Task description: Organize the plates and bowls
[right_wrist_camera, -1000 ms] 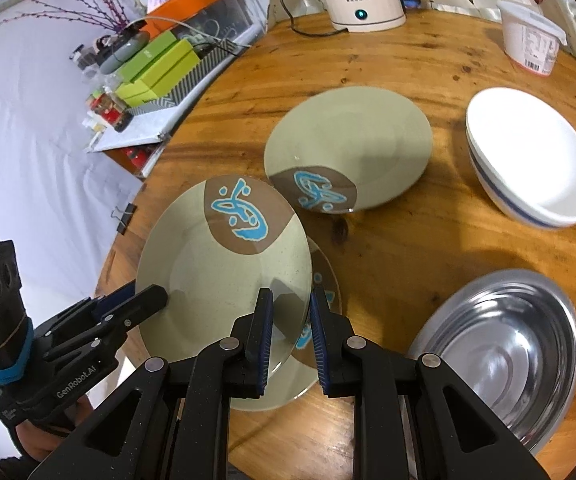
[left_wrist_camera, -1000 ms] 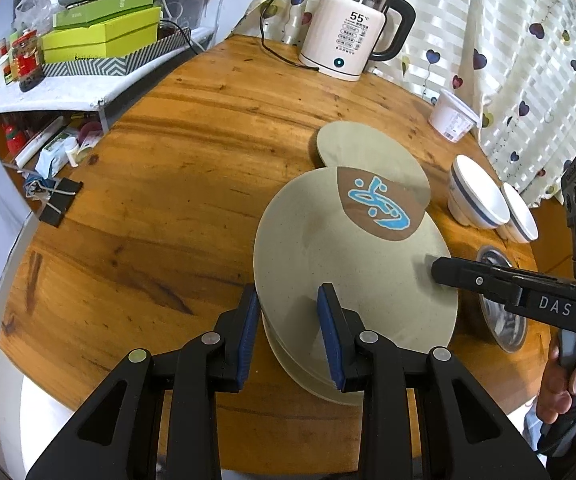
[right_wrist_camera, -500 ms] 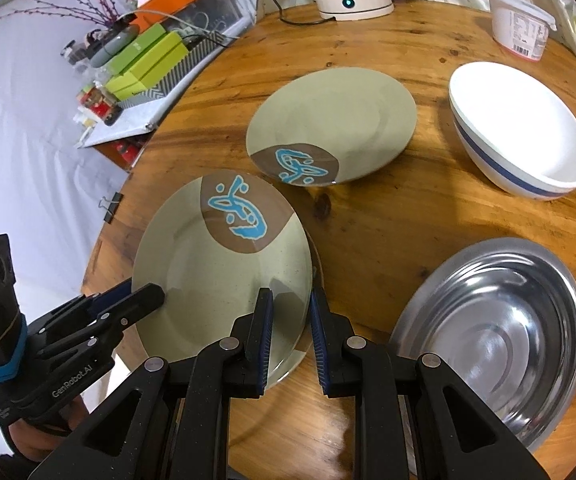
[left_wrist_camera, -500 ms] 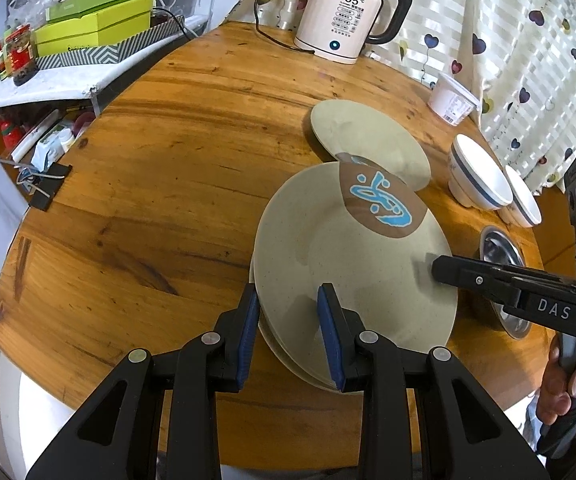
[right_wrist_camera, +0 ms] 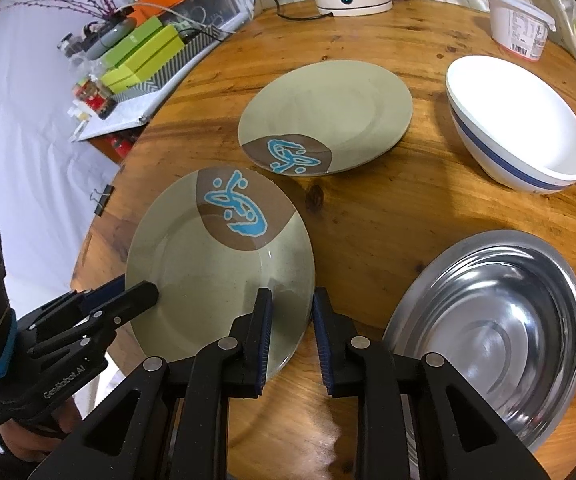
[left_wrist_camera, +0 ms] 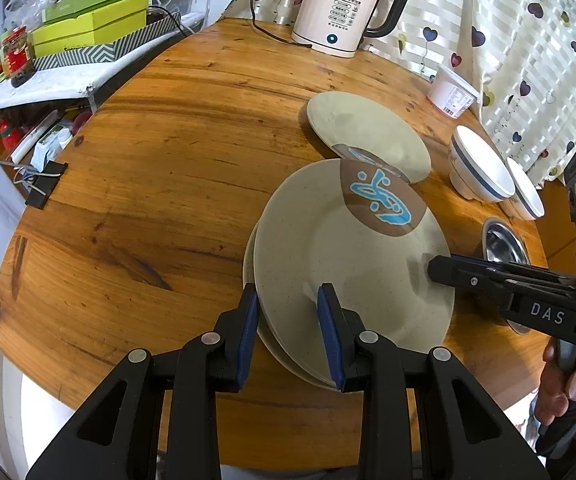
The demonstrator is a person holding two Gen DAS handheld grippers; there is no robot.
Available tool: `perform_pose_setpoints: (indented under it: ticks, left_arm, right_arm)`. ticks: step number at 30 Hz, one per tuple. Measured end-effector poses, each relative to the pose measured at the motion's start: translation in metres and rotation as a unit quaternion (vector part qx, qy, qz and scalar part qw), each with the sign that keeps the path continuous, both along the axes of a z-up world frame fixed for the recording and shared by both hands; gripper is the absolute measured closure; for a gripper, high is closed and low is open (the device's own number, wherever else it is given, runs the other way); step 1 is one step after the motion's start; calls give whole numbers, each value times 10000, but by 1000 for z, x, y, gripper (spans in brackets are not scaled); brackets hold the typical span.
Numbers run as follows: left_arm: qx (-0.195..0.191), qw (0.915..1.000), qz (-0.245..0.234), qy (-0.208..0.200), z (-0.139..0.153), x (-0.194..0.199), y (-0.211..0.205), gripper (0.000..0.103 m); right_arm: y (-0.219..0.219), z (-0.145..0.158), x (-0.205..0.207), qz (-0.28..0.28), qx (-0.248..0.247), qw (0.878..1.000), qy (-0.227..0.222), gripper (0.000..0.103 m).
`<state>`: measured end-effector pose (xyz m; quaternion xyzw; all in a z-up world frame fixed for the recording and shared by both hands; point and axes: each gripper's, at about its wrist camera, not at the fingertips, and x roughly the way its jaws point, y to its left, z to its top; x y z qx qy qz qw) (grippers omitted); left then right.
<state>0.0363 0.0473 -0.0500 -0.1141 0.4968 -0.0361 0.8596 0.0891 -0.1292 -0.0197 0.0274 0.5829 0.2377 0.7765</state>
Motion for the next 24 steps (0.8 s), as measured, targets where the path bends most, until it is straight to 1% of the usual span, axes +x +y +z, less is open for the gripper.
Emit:
perform_pose_setpoints:
  ticks: [7,24]
  left_arm:
    - [6,10000,21,-3,0,-1,0,72]
    - [8,10000,76,-13,-3,-2,4,72]
  right_arm:
    - [2,-3,-1,25,-9,10000,27,80]
    - [6,-2,-2,69,-62,9999,-76,79]
